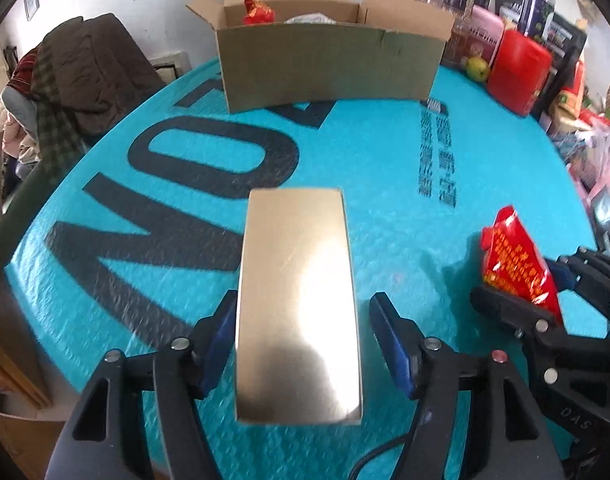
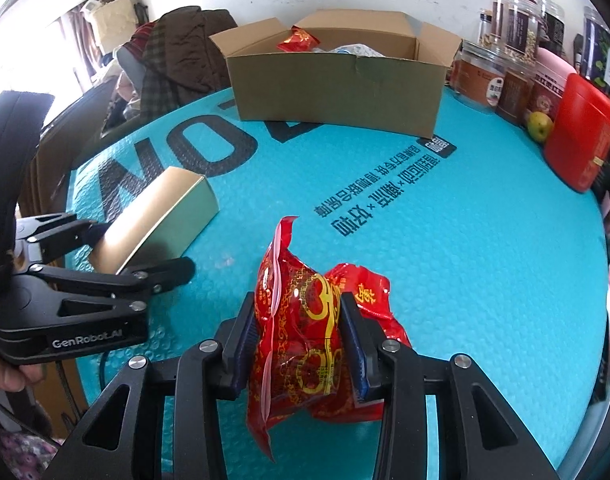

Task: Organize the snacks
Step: 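Lift the gold box with the left gripper while the right gripper carries the red bag toward the cardboard box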

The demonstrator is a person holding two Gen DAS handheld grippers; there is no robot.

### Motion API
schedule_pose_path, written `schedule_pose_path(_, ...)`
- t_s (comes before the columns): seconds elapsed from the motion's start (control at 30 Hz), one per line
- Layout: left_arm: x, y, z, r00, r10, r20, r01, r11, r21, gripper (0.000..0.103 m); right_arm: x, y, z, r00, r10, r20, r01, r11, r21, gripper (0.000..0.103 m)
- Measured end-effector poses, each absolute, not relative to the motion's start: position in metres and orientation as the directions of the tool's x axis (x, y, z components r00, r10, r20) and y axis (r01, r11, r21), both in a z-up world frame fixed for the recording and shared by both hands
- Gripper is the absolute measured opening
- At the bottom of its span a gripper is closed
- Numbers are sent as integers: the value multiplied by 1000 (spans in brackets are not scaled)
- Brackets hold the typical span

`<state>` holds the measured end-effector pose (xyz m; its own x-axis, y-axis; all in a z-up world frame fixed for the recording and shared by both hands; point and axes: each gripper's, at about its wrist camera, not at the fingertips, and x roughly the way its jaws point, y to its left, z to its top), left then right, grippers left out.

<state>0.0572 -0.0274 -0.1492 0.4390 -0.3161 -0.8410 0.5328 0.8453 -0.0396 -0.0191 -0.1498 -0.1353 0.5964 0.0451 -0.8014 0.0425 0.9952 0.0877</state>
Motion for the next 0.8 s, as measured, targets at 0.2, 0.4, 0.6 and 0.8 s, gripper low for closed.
schedule_pose_path(0.2, 60, -23, -146, 448, -327, -832, 522, 851, -53, 43, -18, -151, -134, 605, 38, -796, 48, 995, 84, 39)
schedule_pose_path(0.4, 58, -19, -137, 427, -364, -828, 528, 844, -99, 43, -16, -154, -127, 616, 46, -786, 47, 994, 95, 38)
schedule_pose_path(0.6, 59, -16, -120, 444, -394, -805, 533, 838, -115, 43, -15, -156, -113, 634, 64, -771, 34, 993, 111, 38)
schedule_pose_path(0.8, 61, -17, -102, 472, -417, -777, 544, 831, -117, 43, -12, -157, -93, 667, 69, -742, 25, 993, 115, 37)
